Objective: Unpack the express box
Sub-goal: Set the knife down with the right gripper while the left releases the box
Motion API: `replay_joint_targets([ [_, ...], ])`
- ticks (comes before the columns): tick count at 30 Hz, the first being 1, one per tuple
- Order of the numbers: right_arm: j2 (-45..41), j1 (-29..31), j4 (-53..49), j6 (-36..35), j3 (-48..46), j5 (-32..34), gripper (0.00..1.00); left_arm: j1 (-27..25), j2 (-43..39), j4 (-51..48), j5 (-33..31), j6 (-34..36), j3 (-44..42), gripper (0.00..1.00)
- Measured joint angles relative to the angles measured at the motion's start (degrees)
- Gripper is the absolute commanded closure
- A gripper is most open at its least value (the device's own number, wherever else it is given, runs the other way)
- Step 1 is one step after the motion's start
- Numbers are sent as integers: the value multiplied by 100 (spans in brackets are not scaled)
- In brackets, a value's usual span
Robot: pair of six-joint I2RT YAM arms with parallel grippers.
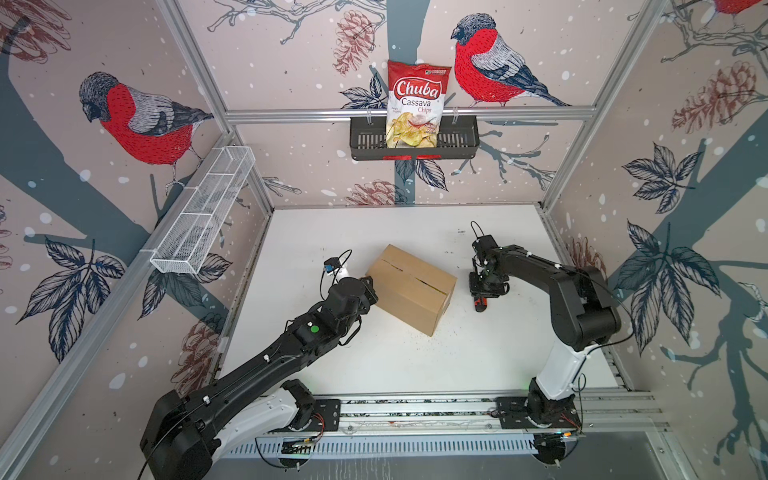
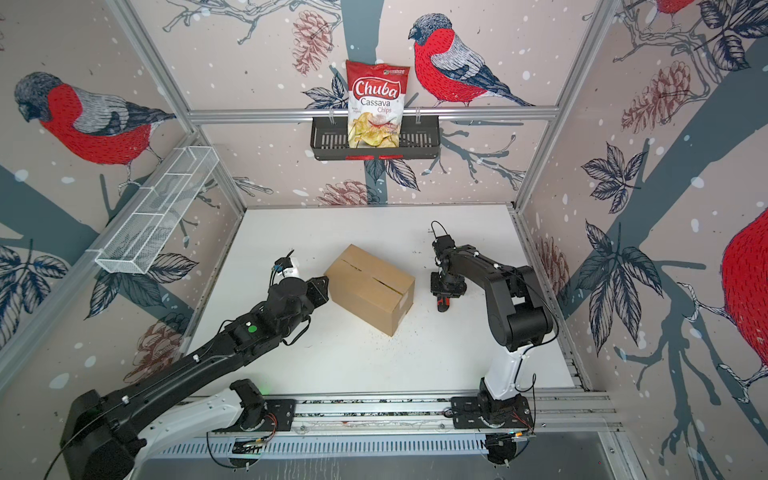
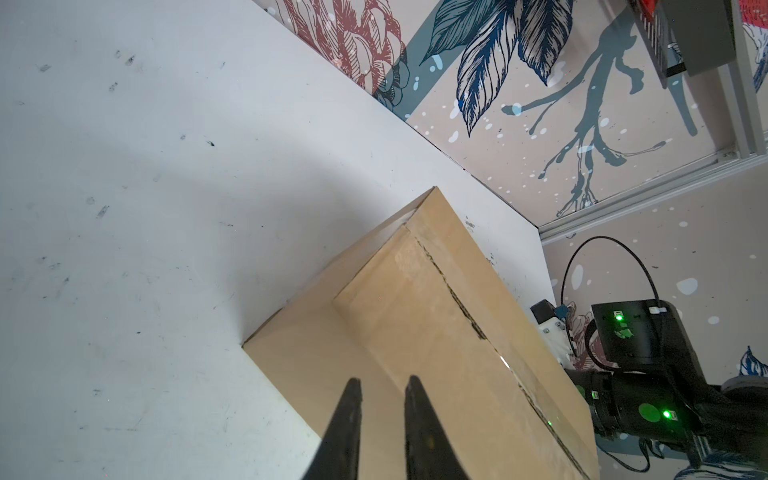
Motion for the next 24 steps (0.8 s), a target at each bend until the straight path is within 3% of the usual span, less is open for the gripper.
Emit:
replay_joint_targets([
  [8, 162, -155, 105, -153, 151, -17, 43, 116, 238, -22, 289, 28, 120, 79],
  [15, -11, -203, -20, -254, 238, -42, 39, 138, 315, -188, 562, 66, 221, 85],
  [19, -446, -227, -138, -258, 527, -94, 45, 138, 273, -278, 686, 35, 175, 86],
  [24, -636, -256, 31, -293, 977, -551, 70, 140, 256, -315, 695, -146, -188, 90],
])
